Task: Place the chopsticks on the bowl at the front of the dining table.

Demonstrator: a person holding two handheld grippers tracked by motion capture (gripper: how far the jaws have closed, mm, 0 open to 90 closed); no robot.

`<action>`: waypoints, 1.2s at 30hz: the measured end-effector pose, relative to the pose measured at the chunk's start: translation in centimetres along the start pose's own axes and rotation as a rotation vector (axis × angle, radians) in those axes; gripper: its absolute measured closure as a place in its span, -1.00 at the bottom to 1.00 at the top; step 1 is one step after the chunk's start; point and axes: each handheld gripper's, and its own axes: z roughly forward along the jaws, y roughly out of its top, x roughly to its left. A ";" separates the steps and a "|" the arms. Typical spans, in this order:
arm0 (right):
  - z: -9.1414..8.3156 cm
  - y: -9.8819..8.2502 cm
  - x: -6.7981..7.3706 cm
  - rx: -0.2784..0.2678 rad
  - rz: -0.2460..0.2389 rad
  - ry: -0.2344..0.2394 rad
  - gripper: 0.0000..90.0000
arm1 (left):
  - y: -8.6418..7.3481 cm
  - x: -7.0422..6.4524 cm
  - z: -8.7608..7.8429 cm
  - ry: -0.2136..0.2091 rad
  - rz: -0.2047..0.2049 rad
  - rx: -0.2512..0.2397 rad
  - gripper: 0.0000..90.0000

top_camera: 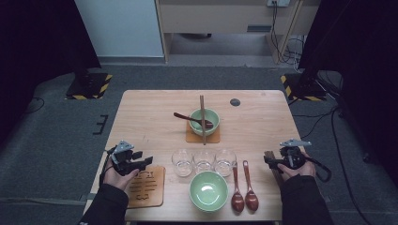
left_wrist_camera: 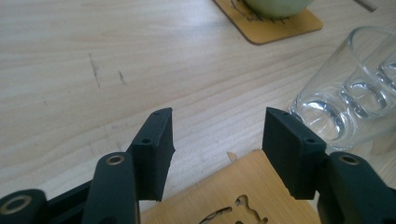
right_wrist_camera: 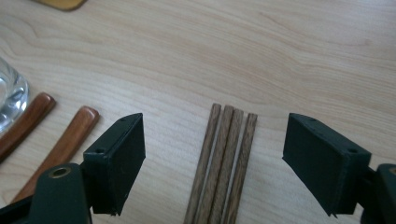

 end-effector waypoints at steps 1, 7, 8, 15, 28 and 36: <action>0.0 -0.1 0.0 0.000 -0.006 -0.001 -0.53 | 0.2 -0.1 -0.1 0.001 0.003 -0.007 -0.04; -0.2 -0.6 -0.1 0.014 -0.006 -0.011 -0.53 | 0.9 -0.9 -0.5 -0.013 0.021 -0.029 -0.07; -0.3 -0.8 -0.2 0.017 0.000 -0.010 -0.53 | 1.0 -1.0 -0.5 -0.014 0.028 -0.030 -0.08; -0.5 -1.2 -0.6 0.012 0.025 -0.015 -0.53 | 2.5 -2.5 -0.6 -0.047 0.064 -0.065 -0.16; -0.3 -1.4 -0.7 0.026 0.018 -0.008 -0.53 | 6.6 -5.7 -1.1 -0.097 0.164 -0.119 -0.28; -0.3 -1.4 -0.7 0.029 0.016 -0.004 -0.54 | 7.4 -6.6 0.2 -0.107 0.170 -0.091 -0.36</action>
